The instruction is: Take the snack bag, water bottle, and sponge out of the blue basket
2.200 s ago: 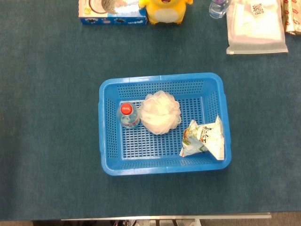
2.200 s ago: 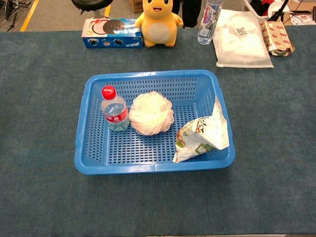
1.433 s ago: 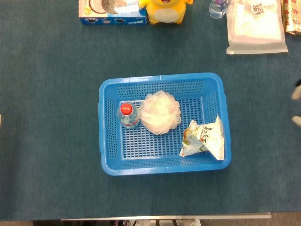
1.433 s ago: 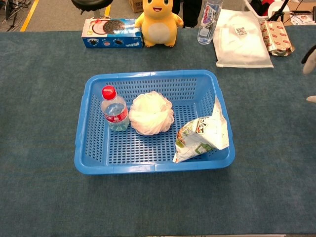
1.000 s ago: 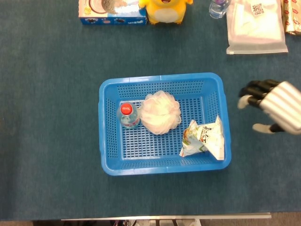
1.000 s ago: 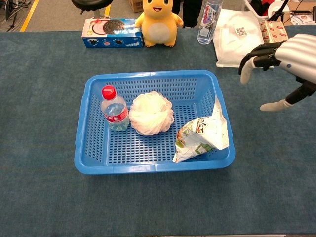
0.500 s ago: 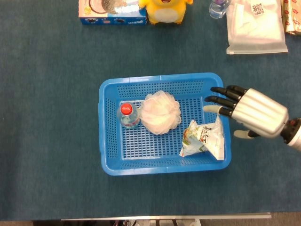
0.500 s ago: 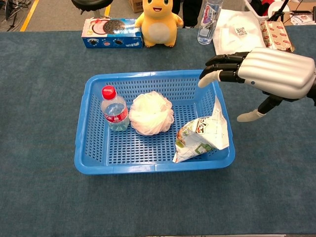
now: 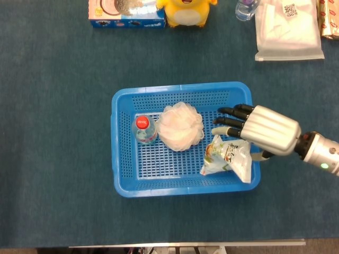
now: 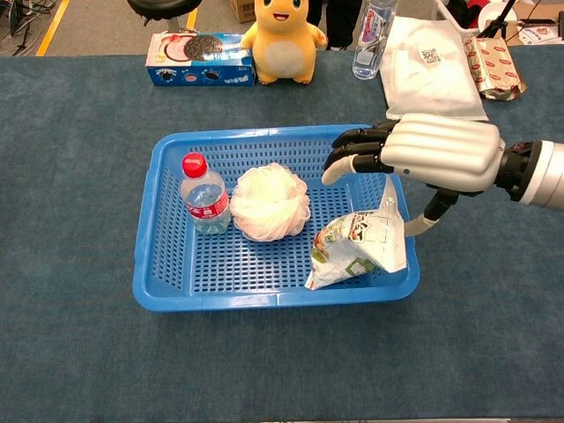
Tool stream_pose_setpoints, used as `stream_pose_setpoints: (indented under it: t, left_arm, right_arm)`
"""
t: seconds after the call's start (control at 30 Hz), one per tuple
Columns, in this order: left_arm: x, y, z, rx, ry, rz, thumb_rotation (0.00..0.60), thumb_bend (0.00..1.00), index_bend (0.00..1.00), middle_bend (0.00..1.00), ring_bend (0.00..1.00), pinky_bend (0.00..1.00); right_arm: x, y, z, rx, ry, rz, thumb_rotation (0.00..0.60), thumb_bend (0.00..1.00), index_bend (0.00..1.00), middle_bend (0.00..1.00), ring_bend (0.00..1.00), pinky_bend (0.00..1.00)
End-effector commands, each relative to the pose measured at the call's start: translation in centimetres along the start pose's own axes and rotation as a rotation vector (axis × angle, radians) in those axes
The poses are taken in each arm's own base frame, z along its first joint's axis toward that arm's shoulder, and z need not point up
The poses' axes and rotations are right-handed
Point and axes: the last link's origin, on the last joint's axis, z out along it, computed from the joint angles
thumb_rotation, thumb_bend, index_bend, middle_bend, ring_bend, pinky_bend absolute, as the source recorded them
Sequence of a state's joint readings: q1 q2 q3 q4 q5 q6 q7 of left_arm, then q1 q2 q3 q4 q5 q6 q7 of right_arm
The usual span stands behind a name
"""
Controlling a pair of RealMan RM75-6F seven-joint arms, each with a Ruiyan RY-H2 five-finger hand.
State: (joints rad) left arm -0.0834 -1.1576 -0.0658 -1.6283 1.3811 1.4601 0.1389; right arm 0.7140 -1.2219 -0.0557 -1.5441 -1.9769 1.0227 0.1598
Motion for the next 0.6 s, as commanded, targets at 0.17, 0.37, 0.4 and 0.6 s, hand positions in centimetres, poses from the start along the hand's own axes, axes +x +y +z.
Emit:
stream_pose_setpoints:
  t: [0.17, 0.37, 0.4, 0.6]
  left_arm:
    - [0.0, -0.3, -0.1, 0.006, -0.001, -0.004, 0.6, 0.32, 0.5, 0.49, 0.33, 0.46]
    - [-0.1, -0.4, -0.2, 0.008, 0.0, -0.007, 0.6, 0.32, 0.5, 0.49, 0.33, 0.46]
    - [-0.1, -0.4, -0.2, 0.008, 0.0, -0.007, 0.6, 0.32, 0.5, 0.49, 0.33, 0.46]
    - [-0.1, -0.4, -0.2, 0.009, -0.001, -0.008, 0.6, 0.32, 0.5, 0.49, 0.33, 0.46]
  right_arm:
    - [-0.9, 0.0, 1.0, 0.013, -0.013, 0.01, 0.6, 0.0, 0.29, 0.31, 0.19, 0.26]
    - [-1.2, 0.0, 1.5, 0.014, 0.012, 0.018, 0.6, 0.0, 0.5, 0.49, 0.38, 0.34]
    - [-1.2, 0.0, 1.5, 0.012, 0.016, 0.02, 0.6, 0.0, 0.53, 0.52, 0.41, 0.35]
    - [-1.4, 0.3, 1.7, -0.001, 0.044, 0.027, 0.6, 0.0, 0.67, 0.67, 0.57, 0.43]
